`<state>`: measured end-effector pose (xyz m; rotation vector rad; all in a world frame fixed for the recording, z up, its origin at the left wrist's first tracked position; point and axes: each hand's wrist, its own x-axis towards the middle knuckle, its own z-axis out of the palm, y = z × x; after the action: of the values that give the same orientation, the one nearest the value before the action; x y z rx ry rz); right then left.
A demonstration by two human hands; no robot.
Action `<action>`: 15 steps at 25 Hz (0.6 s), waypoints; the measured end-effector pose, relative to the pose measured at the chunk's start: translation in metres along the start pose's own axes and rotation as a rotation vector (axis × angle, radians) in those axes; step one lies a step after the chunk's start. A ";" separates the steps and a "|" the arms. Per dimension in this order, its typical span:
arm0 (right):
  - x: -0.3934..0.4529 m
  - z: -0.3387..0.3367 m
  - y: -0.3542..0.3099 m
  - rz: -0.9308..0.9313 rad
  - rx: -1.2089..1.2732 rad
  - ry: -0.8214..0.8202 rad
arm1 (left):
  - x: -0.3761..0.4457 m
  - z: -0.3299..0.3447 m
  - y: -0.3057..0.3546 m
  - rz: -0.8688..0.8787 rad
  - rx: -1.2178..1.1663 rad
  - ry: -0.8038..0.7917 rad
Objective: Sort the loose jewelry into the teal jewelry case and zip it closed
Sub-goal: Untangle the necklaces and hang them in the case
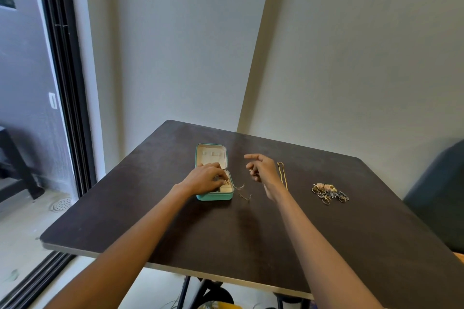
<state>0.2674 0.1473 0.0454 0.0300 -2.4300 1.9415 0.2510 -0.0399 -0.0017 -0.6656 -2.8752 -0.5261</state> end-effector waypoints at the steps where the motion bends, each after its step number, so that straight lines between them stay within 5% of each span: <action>1: -0.001 -0.002 -0.005 -0.031 0.052 0.017 | -0.001 -0.001 0.002 -0.004 -0.001 0.010; 10: -0.009 -0.003 -0.033 -0.166 0.359 0.022 | -0.006 0.002 0.012 -0.099 0.033 0.077; 15: -0.014 -0.001 -0.036 -0.159 0.435 -0.018 | -0.012 0.003 0.014 -0.326 -0.461 0.260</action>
<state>0.2822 0.1400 0.0802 0.2420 -1.8973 2.3510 0.2673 -0.0318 -0.0031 -0.1502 -2.6342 -1.2428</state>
